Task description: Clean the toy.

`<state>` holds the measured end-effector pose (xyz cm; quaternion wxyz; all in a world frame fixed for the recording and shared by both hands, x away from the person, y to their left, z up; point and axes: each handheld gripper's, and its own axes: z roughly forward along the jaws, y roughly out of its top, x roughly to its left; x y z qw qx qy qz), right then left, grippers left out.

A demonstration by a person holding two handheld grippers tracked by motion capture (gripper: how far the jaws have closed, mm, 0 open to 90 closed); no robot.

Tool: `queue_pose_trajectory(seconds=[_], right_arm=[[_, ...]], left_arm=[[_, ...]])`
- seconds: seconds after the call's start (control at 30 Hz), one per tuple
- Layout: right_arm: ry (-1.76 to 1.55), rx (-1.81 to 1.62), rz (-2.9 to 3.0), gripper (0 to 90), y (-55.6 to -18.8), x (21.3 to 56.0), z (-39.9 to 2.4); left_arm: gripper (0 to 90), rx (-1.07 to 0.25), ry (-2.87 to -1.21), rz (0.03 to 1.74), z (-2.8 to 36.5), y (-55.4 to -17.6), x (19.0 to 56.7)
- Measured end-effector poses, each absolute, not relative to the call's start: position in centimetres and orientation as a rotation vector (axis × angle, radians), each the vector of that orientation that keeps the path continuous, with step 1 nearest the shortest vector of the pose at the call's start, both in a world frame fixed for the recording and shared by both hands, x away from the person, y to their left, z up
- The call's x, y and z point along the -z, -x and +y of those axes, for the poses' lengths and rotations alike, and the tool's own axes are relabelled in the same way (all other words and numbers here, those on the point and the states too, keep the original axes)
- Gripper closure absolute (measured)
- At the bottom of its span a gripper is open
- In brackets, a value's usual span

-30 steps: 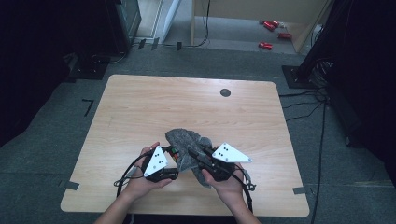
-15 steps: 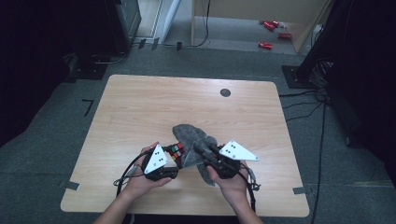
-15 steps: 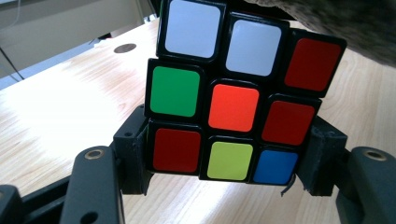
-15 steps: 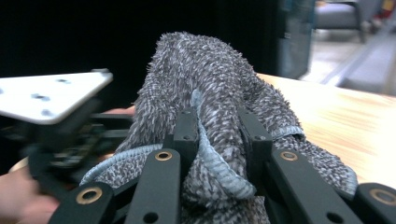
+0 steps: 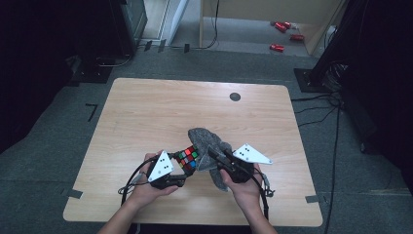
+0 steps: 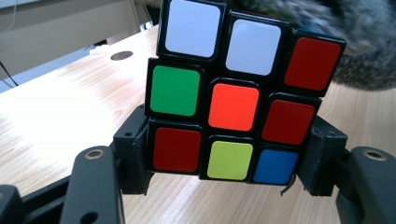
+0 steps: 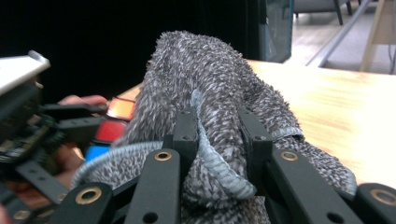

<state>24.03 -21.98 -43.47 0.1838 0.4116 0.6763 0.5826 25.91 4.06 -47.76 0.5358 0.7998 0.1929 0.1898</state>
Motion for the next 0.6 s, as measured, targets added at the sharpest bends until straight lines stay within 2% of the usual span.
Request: queue_pose_trajectory(seconds=[0.13, 0.27, 0.47, 0.6], right_arm=[[-1.024, -1.701, 1.945, 73.0, -22.8, 42.4, -20.2], [-0.95, -1.666, 1.986, 72.7, -22.4, 42.8, -18.6], [-1.123, -1.612, 1.938, 73.1, -24.1, 44.0, -21.1], [-1.139, -1.653, 1.907, 73.0, -24.0, 43.6, -21.8]], left_arm=[[34.6, -0.469, -1.925, 0.463, 3.9, -25.9, 47.8], [34.6, -0.48, -1.917, 0.456, 4.0, -25.7, 47.6], [34.5, -0.496, -1.922, 0.47, 4.3, -26.0, 47.7], [34.6, -0.493, -1.923, 0.466, 4.2, -26.0, 47.7]])
